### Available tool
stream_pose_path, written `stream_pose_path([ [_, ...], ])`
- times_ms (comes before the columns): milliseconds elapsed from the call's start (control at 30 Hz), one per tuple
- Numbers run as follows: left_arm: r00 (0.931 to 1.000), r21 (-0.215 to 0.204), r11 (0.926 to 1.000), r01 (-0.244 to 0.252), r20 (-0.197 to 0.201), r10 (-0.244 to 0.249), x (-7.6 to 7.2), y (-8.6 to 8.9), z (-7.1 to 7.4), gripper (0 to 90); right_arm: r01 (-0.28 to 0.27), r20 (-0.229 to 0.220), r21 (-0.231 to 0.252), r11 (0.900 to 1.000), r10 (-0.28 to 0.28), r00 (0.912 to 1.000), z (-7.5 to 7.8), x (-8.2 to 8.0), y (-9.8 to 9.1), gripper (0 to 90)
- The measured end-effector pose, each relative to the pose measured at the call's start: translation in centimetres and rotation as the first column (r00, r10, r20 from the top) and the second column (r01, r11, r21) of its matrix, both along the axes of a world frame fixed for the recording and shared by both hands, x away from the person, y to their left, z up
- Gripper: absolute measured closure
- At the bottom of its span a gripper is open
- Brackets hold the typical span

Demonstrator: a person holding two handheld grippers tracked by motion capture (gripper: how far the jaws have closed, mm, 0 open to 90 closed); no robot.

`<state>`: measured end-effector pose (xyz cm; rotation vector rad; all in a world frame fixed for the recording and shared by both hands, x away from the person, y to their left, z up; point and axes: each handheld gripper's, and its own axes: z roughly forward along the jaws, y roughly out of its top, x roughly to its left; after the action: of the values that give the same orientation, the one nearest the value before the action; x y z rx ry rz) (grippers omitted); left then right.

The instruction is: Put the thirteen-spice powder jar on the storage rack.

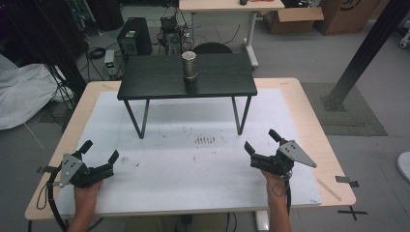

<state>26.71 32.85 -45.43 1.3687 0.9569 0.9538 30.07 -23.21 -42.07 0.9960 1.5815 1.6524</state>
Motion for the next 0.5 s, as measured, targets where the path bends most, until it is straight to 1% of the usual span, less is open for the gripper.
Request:
stream_pose_path([
  [33, 1.0000, -0.001, 1.0000, 0.000, 0.000, 0.000, 0.0, 0.0, 0.0, 0.3, 0.000, 0.000, 0.000, 1.0000, 0.000, 1.0000, 0.0, 0.0, 0.0, 0.3],
  [167, 1.0000, 0.001, 1.0000, 0.000, 0.000, 0.000, 0.0, 0.0, 0.0, 0.3, 0.012, 0.001, -0.002, 0.9999, -0.012, 0.9999, -0.8, -0.2, 0.1, 0.3],
  [367, 1.0000, -0.001, 1.0000, 0.000, 0.000, 0.000, 0.0, 0.0, 0.0, 0.3, 0.027, 0.002, 0.012, 0.9996, -0.027, 0.9996, -1.7, -0.5, 0.1, 0.4],
  [500, 1.0000, 0.000, 1.0000, 0.000, -0.001, 0.000, 0.0, 0.0, 0.0, 0.4, 0.035, 0.006, 0.003, 0.9994, -0.036, 0.9993, -2.1, -0.7, 0.2, 0.4],
])
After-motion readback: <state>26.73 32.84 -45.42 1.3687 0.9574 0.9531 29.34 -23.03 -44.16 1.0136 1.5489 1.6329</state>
